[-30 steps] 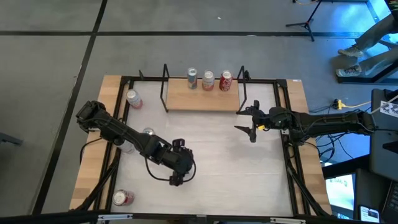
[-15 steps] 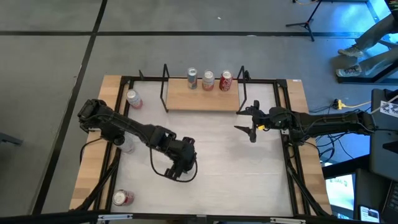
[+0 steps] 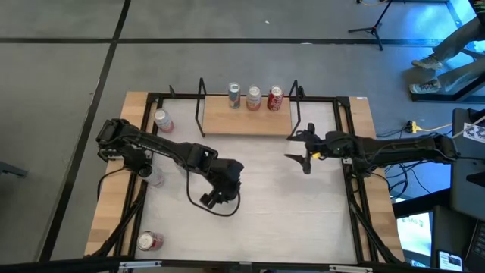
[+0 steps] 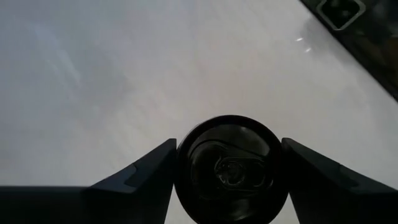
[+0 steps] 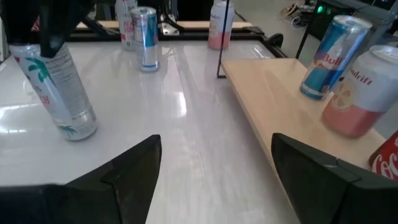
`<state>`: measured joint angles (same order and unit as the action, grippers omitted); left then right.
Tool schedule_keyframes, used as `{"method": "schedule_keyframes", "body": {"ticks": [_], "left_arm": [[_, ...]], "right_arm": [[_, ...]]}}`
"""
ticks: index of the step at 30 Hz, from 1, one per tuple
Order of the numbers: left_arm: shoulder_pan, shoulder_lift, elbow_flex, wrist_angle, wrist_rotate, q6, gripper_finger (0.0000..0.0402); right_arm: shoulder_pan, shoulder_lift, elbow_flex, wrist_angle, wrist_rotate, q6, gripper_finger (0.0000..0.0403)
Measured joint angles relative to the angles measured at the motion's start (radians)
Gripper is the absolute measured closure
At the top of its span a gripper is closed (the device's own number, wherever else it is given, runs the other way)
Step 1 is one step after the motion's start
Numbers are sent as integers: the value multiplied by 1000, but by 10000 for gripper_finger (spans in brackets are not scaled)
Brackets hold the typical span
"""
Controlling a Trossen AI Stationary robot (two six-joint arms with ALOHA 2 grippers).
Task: Place canned beverage on shelf
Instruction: Put the right white pink soda can on the shelf
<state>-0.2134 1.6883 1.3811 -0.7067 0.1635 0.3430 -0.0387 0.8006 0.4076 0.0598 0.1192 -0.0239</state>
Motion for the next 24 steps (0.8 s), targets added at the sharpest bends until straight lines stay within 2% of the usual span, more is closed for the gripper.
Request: {"method": "schedule_keyframes", "body": {"ticks": [8,15,24], "left_arm": [[-3,0,0,12,-56,0,132],[0,1,0,11,-61,-23,107],[-1,1,26,15,-137,-9,67]], "right_arm": [[0,62,0,45,0,18,102],[0,63,0,58,0,18,102],[0,63,0,70,0,16,102]]}}
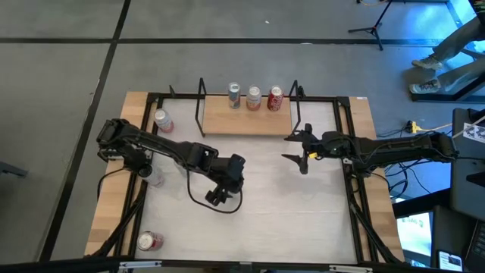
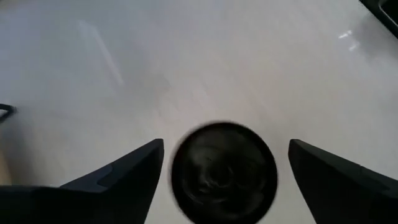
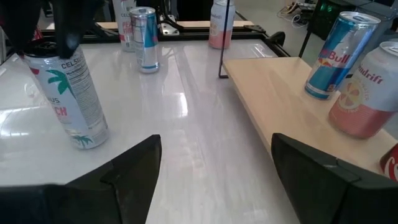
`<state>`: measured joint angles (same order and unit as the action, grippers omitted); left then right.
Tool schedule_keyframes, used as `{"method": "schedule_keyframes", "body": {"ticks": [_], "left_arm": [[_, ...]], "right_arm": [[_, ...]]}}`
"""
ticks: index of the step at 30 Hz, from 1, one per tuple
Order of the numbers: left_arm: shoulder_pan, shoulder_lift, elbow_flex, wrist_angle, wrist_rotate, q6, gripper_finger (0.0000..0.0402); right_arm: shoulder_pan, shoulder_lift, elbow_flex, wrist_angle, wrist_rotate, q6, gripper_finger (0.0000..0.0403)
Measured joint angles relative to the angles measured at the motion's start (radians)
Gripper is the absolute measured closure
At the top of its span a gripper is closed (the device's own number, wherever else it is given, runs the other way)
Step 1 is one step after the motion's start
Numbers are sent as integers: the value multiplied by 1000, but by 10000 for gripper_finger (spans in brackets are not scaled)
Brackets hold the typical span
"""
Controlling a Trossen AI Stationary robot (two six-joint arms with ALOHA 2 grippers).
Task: Place canned beverage on shelf
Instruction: Put the right white pink soda can on the shelf
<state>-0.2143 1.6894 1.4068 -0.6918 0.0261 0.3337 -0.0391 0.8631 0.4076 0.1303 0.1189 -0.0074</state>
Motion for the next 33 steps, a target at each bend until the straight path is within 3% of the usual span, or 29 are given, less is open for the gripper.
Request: {"method": "schedule_keyframes", "body": {"ticks": [6,21,26,30,33], "left_arm": [[-14,0,86,-11,-61,-83,70],[-133,-1,135,35,-102,-740,66],[-185,-1,135,108,-278,-868,66],[-179,-1,135,32,-387,-1006,69],[-171,-1,135,-75,-399,-1111,71]], "right_arm": [[-1,0,0,0,0,0,102],[-1,-5,38,13,0,0,102],[0,-6,63,-10,-8,-29,102],[0,-5,64,0,-7,-59,102],[0,-5,65,35,-7,-80,102]]}}
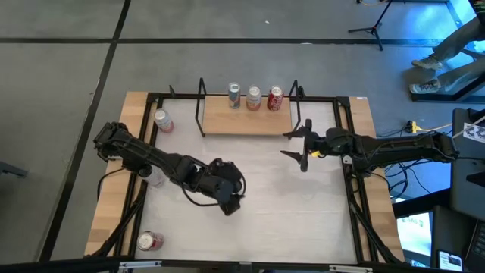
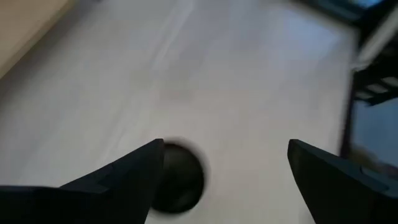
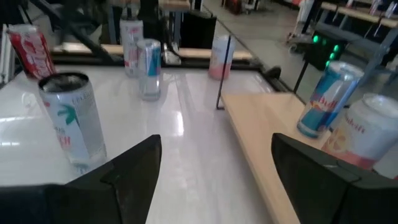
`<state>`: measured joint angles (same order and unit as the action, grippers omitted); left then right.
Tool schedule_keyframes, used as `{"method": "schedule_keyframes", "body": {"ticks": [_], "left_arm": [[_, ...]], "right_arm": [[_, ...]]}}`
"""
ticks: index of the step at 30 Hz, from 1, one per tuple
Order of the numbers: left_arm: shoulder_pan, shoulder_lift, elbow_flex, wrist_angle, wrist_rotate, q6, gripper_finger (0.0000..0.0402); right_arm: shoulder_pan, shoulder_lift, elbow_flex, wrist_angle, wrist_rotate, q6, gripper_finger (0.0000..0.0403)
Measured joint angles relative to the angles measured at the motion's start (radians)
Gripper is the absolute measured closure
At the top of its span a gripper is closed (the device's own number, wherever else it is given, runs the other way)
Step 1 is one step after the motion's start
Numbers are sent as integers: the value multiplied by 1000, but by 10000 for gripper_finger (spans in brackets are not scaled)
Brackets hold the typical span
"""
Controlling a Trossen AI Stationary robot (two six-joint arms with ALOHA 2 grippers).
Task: Place canned beverage on shelf
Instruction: Put the right white pink soda can on the shelf
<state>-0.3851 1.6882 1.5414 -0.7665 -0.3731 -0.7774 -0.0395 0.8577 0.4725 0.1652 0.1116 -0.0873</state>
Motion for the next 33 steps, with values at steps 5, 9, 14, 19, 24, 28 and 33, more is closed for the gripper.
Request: {"method": "schedule_keyframes", "body": {"ticks": [5,9,14,19,24,28,33], "left_arm": [[-13,0,0,-127,-121,-81,72],[-25,0,-1,-121,-156,-58,72],[-20,21,-45,-95,-125,-54,72],[-15,27,-60,-74,-125,-41,72],[-15,31,-63,-44,-110,-24,72],[-15,43,-63,-51,-111,-24,72],[-10,65,-65,-60,-121,-24,72]], "right_arm": [[0,0,1,20,0,-21,102],[0,0,1,20,0,-22,102],[0,0,1,12,0,-22,102],[0,0,1,-9,0,-10,102],[0,0,1,-11,0,2,102],[0,0,1,-14,0,5,102],[0,0,1,-31,0,12,102]]}}
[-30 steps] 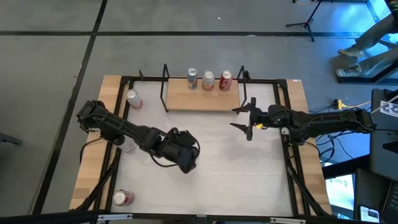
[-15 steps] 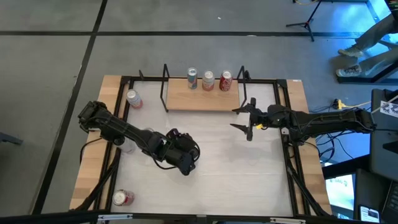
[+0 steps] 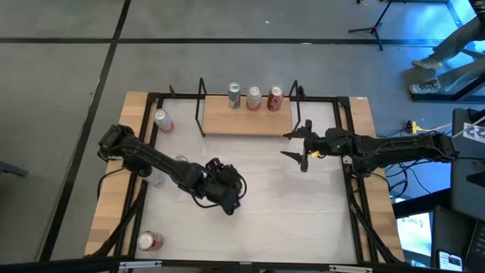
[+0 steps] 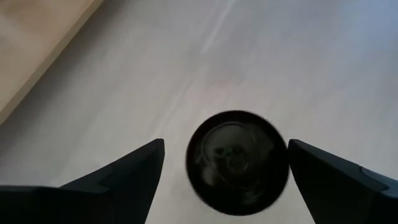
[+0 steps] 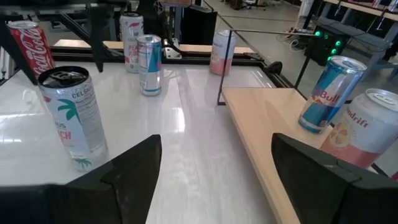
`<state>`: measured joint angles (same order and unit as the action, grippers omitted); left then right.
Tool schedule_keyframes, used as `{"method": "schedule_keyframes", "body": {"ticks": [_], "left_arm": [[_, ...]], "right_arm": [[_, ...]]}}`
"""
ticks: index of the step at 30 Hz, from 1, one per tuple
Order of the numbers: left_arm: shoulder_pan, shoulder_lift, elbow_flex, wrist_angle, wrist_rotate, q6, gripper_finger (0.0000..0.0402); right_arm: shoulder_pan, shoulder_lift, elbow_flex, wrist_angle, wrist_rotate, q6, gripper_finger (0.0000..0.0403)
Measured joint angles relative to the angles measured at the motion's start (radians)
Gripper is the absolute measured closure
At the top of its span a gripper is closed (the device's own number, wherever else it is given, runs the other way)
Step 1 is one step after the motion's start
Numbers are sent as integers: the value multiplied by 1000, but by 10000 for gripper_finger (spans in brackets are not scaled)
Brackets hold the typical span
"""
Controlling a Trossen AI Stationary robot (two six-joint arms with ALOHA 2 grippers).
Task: Place canned beverage on shelf
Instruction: Put the right white pink soda can on the shelf
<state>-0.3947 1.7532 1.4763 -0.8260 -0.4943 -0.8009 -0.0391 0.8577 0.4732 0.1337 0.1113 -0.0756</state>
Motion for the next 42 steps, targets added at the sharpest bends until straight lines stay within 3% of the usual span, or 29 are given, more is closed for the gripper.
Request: {"method": "schedule_keyframes", "body": {"ticks": [14,23,29,42], "left_arm": [[31,44,-1,22,95,39,75],[38,43,0,38,167,161,164],[37,16,9,7,215,289,165],[108,-113,224,-244,225,440,165]], "right_arm": [[-1,0,0,-2,0,0,102],[0,0,0,-2,0,0,102],[0,0,0,-2,0,0,102],[0,0,0,-18,-65,0,102]]}}
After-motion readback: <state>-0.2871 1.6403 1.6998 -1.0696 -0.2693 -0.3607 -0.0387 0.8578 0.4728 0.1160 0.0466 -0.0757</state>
